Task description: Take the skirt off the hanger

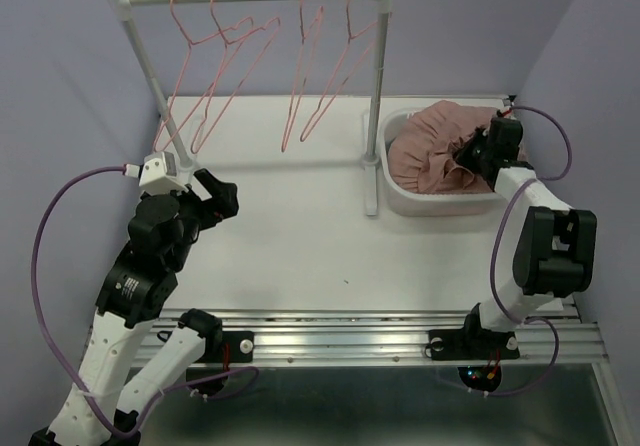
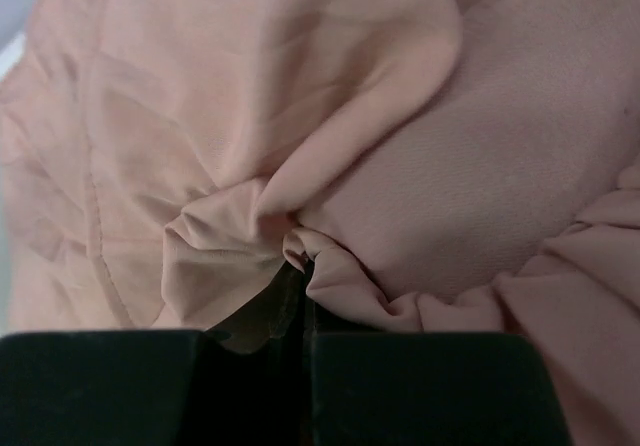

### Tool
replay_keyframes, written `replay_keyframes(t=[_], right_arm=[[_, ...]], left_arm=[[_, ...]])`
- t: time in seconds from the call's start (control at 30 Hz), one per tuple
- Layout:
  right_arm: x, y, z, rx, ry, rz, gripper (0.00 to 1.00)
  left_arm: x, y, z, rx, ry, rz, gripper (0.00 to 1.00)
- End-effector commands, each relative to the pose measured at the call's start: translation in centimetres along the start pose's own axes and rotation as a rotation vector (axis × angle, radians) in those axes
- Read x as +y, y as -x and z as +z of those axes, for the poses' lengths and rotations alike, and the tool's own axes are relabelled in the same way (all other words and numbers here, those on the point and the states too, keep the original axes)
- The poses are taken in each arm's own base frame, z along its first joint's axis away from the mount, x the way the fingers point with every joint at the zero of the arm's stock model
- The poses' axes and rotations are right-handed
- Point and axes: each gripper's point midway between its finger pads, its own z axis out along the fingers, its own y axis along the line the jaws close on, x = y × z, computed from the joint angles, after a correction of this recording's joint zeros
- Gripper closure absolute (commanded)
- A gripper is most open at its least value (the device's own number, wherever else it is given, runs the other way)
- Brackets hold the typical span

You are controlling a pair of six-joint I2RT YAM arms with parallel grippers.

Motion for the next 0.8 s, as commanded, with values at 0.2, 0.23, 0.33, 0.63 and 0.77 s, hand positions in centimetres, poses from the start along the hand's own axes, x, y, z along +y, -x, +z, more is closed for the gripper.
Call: replay_keyframes(t=[0.2, 0.23, 0.33, 0.63, 0.77], right_arm=[[-3.3, -6.9, -1.0, 0.017, -0.053, 0.061, 0.98], [-3.2, -6.2, -1.4, 0.004, -0.055, 0.048, 0.88], [-2.5, -3.1, -2.8, -0.007, -0.106, 0.01, 0.6], [2.6, 7.8, -13.1, -0.249, -0.073, -0.018, 0.0], [2.4, 8.3, -17.0, -0.293, -0.106, -0.007, 0.0]], left_arm=[[0.1, -0.4, 0.7, 0.013, 0.019, -0.006, 0.01], [0.1, -0.4, 0.6, 0.014, 0.02, -0.004, 0.01], [0.1, -0.1, 0.6, 0.013, 0.03, -0.006, 0.01], [1.2, 0.9, -0.3, -0.005, 0.096, -0.021, 0.01], [2.2, 1.8, -1.2, -0.027, 0.153, -0.019, 0.01]])
